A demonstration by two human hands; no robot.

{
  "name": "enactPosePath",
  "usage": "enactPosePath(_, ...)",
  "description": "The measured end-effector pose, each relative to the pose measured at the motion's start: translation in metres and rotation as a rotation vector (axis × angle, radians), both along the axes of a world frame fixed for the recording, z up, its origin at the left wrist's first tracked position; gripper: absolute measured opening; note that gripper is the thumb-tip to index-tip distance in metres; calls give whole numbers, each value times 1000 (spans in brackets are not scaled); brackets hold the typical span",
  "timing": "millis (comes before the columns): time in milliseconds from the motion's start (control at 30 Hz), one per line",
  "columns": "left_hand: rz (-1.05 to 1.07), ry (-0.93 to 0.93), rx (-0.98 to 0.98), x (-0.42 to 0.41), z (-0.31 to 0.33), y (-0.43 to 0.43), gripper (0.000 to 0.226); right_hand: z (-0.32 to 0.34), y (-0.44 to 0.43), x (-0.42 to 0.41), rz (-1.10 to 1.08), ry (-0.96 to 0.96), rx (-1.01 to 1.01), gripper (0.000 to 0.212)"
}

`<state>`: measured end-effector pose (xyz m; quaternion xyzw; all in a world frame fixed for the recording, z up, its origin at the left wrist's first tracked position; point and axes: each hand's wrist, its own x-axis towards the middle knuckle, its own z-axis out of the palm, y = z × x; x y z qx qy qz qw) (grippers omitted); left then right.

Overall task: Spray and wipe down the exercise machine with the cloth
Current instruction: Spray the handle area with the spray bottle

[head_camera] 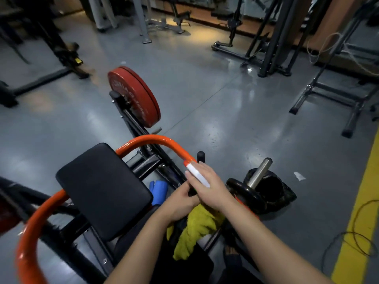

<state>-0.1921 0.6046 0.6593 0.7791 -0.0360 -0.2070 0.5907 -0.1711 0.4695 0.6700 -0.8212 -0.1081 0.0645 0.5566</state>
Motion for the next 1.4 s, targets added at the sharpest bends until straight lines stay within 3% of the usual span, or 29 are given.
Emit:
enactPosePath(200, 137, -30, -17, 3, -19, 24, 39, -6, 28, 5, 15, 196, -202, 83)
enactPosePath(400, 638, 117, -41, -5, -62, 71, 18, -30, 32, -8, 261, 619, -278, 130)
enactPosePath(467, 723, 152, -4, -10, -74, 85, 20, -43, 41, -15, 293, 653, -279, 119)
enactPosePath(567, 802, 187, -61, -20, -83, 95, 16, -61, 62, -22, 295, 602, -286, 72)
enactPosePath(700, 815, 212, -123, -37, -97, 109, 16, -79, 79, -23, 310, 475, -449, 37)
enactPosePath(800, 833, 260, 35, -48, -114, 120, 14, -84, 78, -15, 367, 439, -585, 33)
enactPosePath(1033, 1025, 343, 64, -47, -136, 169, 18, -93, 52, 10, 275, 469, -784, 37)
enactPosePath(1167, 944, 358, 128, -34, -154, 189, 20, -102, 40, 13, 241, 466, -863, 57)
enactPosePath(1400, 742, 289, 321, -15, -159, 193, 23, -108, 41, 17, 232, 483, -813, 32)
